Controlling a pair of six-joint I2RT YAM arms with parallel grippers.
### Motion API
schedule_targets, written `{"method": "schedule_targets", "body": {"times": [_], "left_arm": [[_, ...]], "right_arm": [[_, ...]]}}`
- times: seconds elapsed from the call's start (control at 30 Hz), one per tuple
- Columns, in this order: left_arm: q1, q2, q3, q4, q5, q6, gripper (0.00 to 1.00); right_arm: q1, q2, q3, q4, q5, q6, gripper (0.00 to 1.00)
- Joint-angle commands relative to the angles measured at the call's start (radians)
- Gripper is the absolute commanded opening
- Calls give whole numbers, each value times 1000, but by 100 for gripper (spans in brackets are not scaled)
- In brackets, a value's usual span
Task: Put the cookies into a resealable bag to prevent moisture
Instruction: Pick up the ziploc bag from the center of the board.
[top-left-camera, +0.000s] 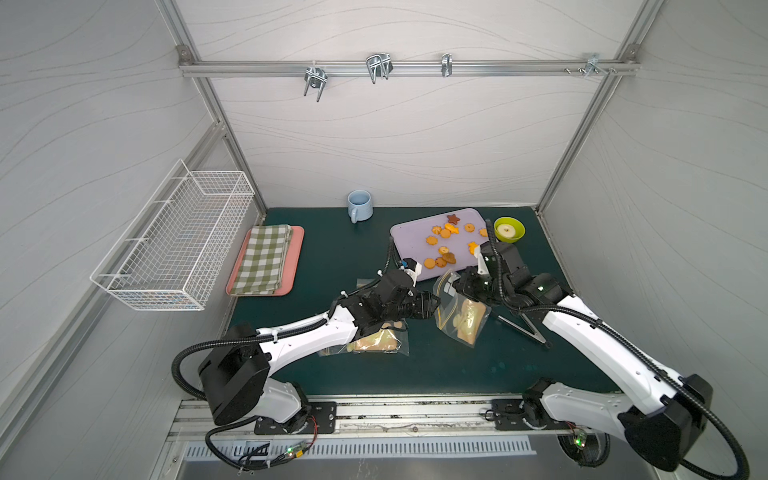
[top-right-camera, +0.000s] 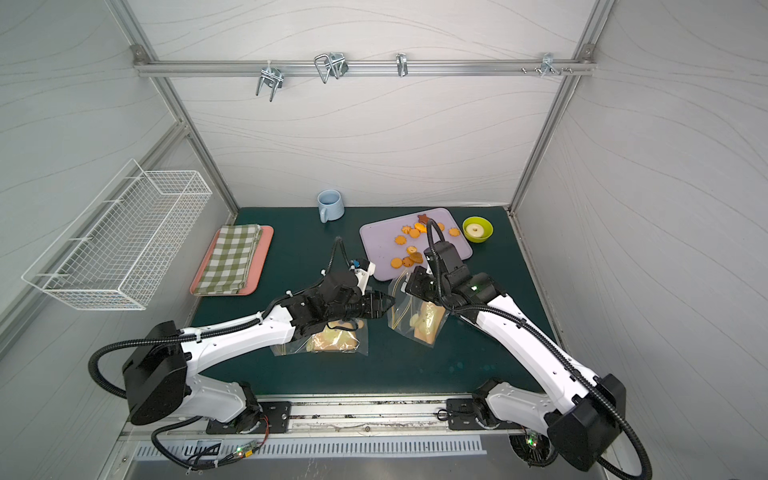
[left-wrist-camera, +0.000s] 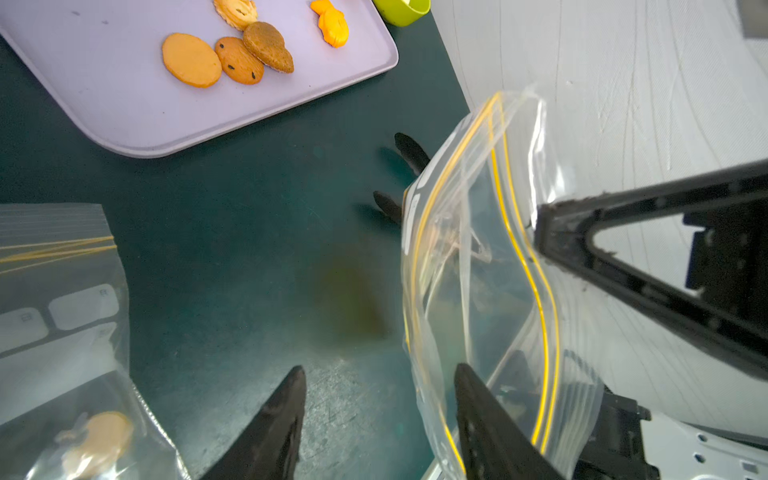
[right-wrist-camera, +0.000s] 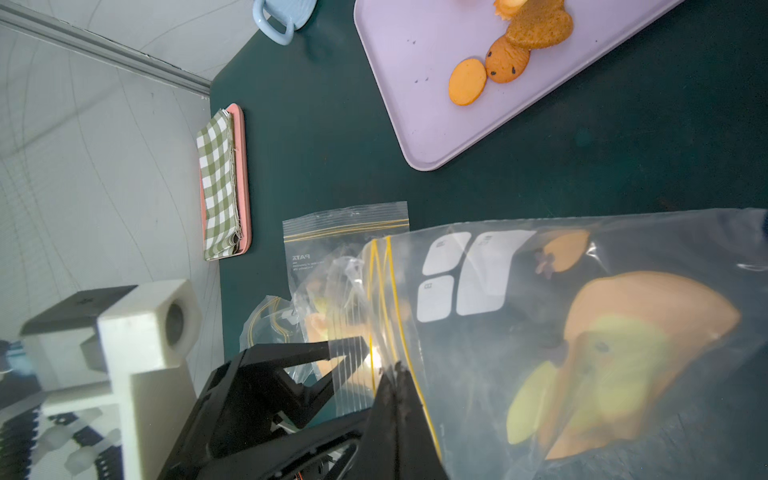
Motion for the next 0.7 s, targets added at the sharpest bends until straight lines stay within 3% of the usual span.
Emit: {"method": "schedule_targets", "body": {"times": [0.0, 0.13, 0.37, 0.57, 0.67], "left_arm": [[-6, 13, 55, 51, 9, -9, 52], [-5, 14, 49, 53, 5, -13, 45], [-5, 23, 57, 62, -17, -13, 53], [-6, 30, 48, 77, -5, -12, 43], [-8, 33, 44, 83, 7, -16, 30]], "right_arm": [[1, -18, -21, 27, -4, 47, 0], [1, -27, -32, 32, 2, 56, 0], [8, -32, -54, 56, -25, 92, 0], [10, -58, -75, 67, -3, 118, 0], [10, -72, -87, 76, 2, 124, 0]]}}
